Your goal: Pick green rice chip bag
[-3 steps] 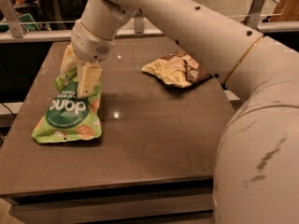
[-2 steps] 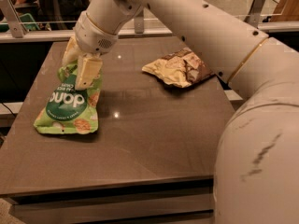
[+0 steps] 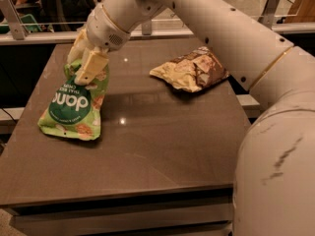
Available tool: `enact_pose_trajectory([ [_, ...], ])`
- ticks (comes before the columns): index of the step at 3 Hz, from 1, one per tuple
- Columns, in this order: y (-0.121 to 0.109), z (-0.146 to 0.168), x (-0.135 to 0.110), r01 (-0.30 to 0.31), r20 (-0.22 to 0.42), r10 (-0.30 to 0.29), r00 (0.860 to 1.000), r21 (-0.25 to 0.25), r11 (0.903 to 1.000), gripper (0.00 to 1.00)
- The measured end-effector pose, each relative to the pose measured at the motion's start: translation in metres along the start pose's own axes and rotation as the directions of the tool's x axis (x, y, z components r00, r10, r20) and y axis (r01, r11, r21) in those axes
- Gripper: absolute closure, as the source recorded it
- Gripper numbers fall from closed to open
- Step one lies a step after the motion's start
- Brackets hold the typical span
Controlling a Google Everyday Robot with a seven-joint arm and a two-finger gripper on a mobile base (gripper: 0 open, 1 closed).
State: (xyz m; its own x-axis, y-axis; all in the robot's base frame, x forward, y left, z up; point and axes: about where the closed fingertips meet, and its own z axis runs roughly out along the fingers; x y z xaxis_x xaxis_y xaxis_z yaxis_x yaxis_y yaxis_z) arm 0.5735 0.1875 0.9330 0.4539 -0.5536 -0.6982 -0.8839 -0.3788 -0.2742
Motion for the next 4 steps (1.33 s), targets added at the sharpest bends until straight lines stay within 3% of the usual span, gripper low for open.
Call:
enact_pose_trajectory([
  [2,-0.004,-0.005,-0.003,-0.077,0.136,0.073,0.988,0.022,0.9968,1.0],
  [3,-0.015,-0.019,-0.012,-0.077,0.159,0.068,0.985,0.05,0.9958,1.0],
  [4,-0.035,-0.044,-0.039,-0.049,0.193,0.03,0.981,0.098,0.994,1.0],
])
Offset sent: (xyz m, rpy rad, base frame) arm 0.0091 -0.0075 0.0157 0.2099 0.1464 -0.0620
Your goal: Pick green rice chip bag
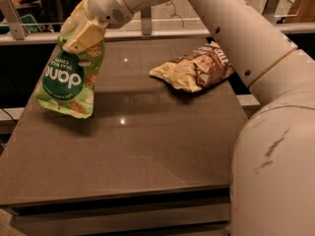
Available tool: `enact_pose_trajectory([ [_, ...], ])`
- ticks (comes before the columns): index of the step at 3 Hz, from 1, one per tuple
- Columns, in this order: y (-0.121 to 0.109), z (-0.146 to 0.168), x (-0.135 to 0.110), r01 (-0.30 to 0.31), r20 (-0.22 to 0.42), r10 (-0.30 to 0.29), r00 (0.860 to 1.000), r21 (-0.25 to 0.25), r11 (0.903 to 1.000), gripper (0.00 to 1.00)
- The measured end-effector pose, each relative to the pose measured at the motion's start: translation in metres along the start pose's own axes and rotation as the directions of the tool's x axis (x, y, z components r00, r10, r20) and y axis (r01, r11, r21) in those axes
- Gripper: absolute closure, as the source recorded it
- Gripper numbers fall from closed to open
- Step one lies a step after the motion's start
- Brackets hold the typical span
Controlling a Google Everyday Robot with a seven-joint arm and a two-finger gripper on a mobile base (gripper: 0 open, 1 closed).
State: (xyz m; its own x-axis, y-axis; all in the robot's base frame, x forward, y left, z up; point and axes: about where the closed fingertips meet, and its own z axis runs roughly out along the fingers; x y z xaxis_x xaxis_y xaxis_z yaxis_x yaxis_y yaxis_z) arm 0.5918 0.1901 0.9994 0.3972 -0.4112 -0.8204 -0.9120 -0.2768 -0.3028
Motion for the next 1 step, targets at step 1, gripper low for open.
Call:
enact_pose_trajectory([
  [1,0.0,0.0001,0.0,0.0,0.0,0.0,1.0,0.0,1.0,1.0],
])
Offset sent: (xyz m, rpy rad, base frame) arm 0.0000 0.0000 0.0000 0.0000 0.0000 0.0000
